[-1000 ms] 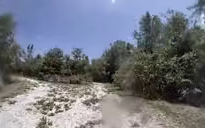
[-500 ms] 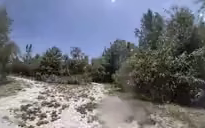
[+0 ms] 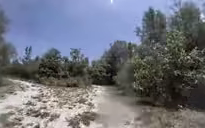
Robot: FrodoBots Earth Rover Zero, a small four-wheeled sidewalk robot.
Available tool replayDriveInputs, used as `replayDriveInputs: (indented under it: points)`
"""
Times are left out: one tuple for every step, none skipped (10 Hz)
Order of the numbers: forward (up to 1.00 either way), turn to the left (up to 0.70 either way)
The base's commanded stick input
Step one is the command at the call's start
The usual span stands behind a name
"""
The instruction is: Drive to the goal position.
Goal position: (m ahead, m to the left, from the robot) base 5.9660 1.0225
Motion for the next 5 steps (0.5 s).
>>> replayDriveInputs:
  points:
    - [0.85, -0.01]
    - [0.85, -0.01]
    - [0.85, -0.01]
    - [0.85, -0.01]
    - [0.85, -0.01]
